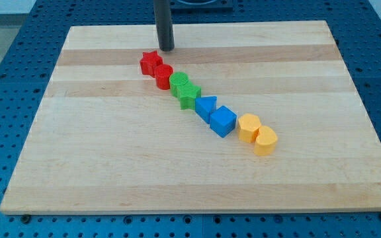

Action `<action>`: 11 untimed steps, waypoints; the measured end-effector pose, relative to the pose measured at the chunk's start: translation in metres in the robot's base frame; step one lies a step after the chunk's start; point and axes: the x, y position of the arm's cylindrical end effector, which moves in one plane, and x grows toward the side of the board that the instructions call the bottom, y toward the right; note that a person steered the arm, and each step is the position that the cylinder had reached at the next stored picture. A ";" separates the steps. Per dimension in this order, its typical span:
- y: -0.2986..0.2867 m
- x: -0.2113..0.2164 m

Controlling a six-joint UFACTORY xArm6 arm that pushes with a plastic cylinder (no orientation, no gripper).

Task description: Touch the red star slightly

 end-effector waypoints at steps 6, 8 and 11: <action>-0.037 0.044; -0.037 0.040; 0.016 0.019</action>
